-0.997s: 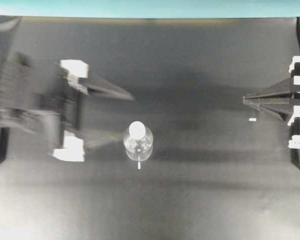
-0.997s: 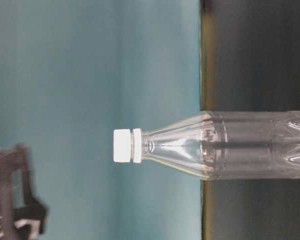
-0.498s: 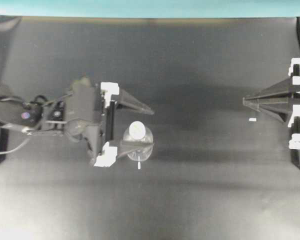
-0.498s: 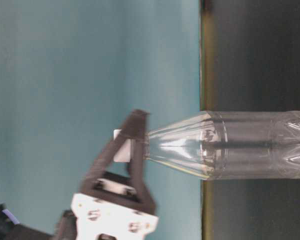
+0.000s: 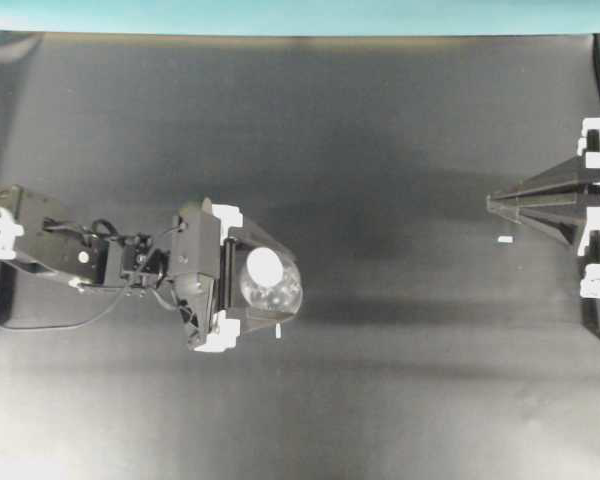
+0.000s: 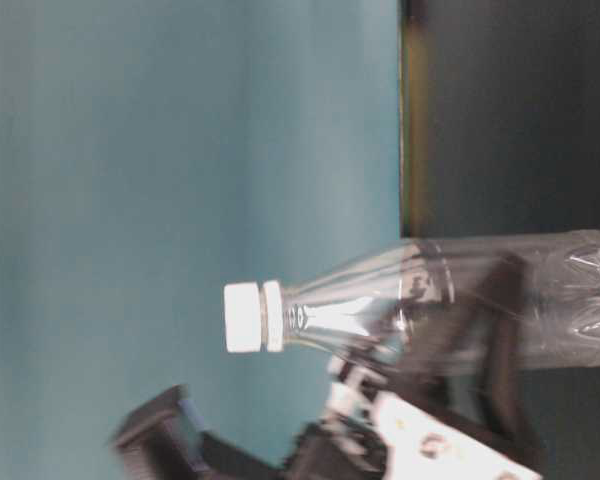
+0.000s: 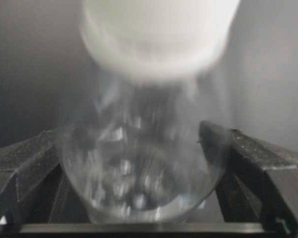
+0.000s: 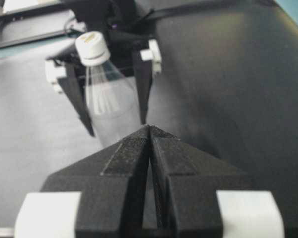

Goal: Open the bottle cap by holding the bottle with the left arm and twisting the cap with the right arm.
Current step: 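Move the left gripper to the clear bottle and close on its body, then raise the right gripper over the bottle, fingers open around the white cap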

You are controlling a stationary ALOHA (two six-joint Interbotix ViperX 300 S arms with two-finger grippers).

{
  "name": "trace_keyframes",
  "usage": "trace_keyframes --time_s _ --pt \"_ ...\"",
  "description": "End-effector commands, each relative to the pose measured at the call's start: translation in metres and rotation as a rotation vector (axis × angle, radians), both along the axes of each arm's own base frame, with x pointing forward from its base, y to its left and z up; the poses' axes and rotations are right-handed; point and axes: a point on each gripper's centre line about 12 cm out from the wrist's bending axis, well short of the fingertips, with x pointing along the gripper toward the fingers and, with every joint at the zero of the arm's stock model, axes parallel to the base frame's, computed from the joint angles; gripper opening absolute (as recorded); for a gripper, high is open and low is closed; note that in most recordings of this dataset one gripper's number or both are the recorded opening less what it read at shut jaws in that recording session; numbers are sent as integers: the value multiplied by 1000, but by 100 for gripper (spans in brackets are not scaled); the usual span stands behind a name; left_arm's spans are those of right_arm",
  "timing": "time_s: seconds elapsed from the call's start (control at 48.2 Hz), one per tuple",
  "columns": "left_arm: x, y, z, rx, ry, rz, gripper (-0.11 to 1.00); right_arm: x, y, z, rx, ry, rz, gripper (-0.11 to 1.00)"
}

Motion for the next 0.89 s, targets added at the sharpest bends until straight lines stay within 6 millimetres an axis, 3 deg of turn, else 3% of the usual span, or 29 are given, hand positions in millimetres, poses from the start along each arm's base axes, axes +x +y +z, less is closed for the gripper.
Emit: trace_keyframes --time_s 0.0,0.332,0.581,0.872 --pt "1 1 -6 -4 0 3 96 3 -1 9 13 -16 -7 0" --pt "1 -2 -33 -10 51 -4 96 3 1 15 47 59 -2 0" --pt "2 -2 -32 -11 48 -3 93 3 16 36 150 165 50 0" --pt "0 -7 -33 3 38 -24 81 41 34 79 371 373 58 0"
